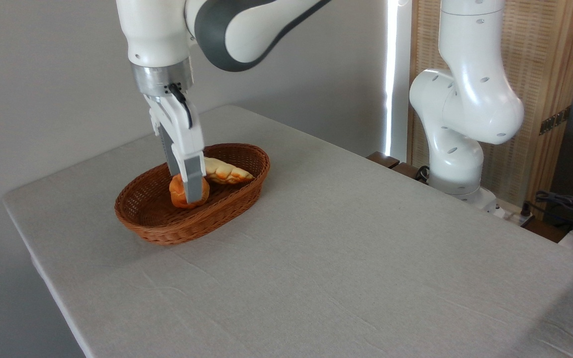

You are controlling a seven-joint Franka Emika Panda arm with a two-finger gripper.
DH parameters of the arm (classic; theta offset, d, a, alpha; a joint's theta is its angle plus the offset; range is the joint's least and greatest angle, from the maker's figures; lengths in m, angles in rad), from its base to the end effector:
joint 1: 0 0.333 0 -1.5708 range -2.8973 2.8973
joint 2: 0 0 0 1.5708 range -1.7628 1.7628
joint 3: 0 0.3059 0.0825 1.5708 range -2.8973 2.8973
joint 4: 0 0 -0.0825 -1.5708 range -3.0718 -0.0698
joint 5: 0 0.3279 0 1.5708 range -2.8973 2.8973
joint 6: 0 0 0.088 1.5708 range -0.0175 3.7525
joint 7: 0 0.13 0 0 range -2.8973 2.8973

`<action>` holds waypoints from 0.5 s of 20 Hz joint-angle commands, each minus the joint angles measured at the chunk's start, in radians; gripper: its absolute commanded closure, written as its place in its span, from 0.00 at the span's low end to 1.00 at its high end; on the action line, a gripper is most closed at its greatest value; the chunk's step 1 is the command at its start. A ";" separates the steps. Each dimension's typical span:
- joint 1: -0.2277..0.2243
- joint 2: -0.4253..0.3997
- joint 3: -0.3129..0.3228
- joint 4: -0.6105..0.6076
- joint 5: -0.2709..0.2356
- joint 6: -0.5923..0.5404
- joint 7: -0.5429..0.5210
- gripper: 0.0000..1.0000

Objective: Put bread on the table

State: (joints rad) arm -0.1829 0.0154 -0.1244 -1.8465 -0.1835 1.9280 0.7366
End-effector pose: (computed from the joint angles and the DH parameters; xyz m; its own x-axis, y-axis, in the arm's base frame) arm 0.4924 -0.1734 0.5002 0.5515 -0.8180 0.1634 -0.8341 -0.5442 0.0903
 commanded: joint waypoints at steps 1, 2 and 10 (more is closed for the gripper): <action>-0.020 -0.006 -0.047 -0.033 -0.048 -0.003 0.001 0.00; -0.029 -0.012 -0.069 -0.051 -0.048 -0.007 0.001 0.00; -0.099 -0.014 -0.110 -0.105 -0.048 -0.092 0.015 0.00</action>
State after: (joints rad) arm -0.2483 0.0152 -0.2442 -1.9352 -0.2118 1.8745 0.7371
